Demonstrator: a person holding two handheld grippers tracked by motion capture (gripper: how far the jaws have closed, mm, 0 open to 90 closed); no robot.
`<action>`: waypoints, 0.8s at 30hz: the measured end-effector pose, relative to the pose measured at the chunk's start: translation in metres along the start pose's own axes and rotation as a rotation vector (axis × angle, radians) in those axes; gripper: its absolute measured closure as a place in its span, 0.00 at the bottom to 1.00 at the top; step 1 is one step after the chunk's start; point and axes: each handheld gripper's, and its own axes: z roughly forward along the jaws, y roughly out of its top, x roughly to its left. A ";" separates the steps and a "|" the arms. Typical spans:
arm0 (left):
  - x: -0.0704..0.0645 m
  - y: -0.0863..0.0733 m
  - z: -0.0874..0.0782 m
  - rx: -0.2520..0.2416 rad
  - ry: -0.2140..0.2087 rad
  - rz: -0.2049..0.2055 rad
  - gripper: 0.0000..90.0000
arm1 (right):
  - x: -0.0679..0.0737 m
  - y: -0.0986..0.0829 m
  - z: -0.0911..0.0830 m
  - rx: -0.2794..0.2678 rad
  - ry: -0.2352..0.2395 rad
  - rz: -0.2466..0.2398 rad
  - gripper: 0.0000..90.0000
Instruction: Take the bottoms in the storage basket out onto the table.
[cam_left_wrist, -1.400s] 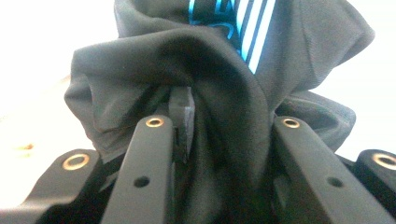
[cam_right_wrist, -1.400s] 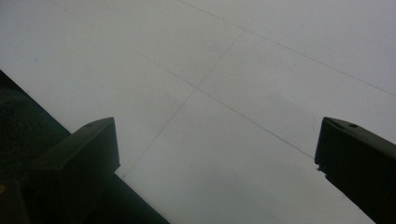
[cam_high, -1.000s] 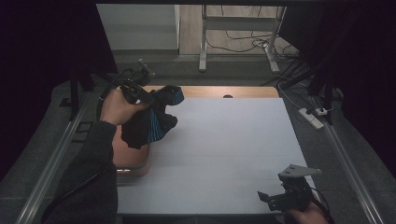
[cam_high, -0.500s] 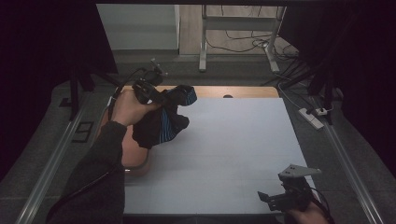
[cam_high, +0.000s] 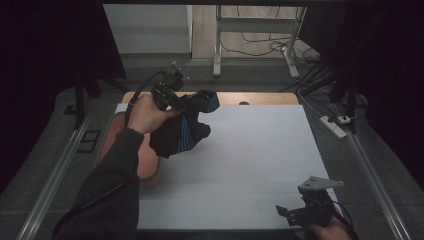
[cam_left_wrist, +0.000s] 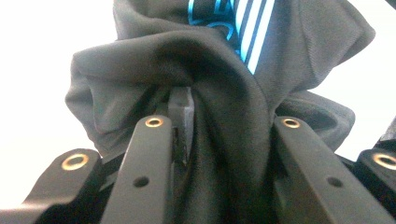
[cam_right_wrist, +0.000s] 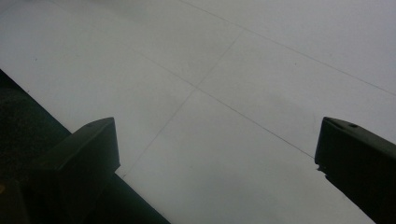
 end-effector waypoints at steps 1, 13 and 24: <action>-0.004 0.003 0.002 -0.003 -0.002 0.013 0.78 | 0.000 0.000 0.000 0.002 -0.002 -0.002 0.00; -0.021 0.016 0.017 -0.008 -0.005 0.058 0.78 | 0.000 0.000 0.000 0.000 -0.001 -0.004 0.00; -0.031 0.023 0.028 -0.012 -0.012 0.081 0.78 | 0.001 0.000 0.000 -0.001 -0.002 -0.005 0.00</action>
